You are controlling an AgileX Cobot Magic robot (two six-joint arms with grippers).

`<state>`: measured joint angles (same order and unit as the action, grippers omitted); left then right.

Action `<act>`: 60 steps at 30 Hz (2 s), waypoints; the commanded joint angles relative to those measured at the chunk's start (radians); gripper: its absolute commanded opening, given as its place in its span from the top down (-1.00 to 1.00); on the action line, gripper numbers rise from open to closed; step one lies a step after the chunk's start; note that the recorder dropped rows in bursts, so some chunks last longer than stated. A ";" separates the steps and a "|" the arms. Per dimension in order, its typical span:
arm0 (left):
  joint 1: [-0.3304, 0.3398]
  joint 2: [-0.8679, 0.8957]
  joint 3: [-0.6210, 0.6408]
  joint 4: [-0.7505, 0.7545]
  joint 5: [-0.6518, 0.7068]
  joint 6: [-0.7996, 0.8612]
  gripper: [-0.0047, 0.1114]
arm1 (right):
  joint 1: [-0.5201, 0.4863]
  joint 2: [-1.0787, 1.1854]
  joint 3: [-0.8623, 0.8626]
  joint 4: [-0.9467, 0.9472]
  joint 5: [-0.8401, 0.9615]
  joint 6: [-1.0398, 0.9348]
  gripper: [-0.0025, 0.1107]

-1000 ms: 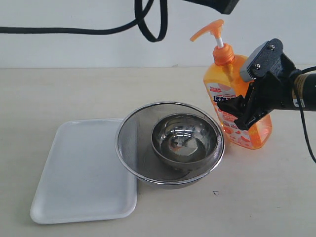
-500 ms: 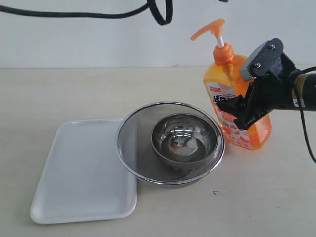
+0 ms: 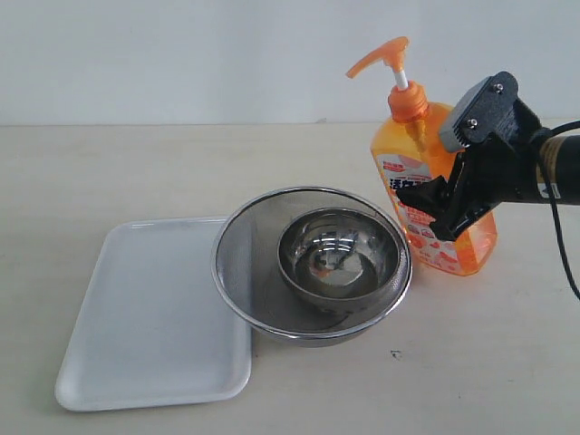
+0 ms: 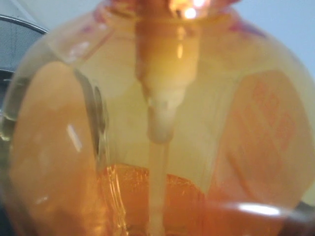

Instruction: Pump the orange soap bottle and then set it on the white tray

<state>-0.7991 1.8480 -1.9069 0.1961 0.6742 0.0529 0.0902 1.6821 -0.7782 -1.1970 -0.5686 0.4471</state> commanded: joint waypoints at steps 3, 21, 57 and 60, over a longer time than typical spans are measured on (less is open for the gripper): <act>0.001 0.045 -0.051 -0.055 0.094 0.047 0.84 | 0.001 -0.010 0.001 -0.006 -0.027 -0.009 0.96; 0.062 0.048 -0.054 -0.228 0.161 0.128 0.84 | 0.001 -0.010 0.001 -0.047 -0.031 0.024 0.96; 0.058 0.114 -0.140 -0.292 0.133 0.165 0.84 | 0.001 -0.010 0.001 -0.074 -0.026 0.041 0.96; 0.058 0.130 -0.140 -0.308 0.137 0.165 0.84 | 0.001 -0.010 0.001 -0.074 -0.026 0.044 0.96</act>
<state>-0.7382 1.9703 -2.0411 -0.0897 0.8119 0.2112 0.0902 1.6803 -0.7782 -1.2610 -0.5857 0.4924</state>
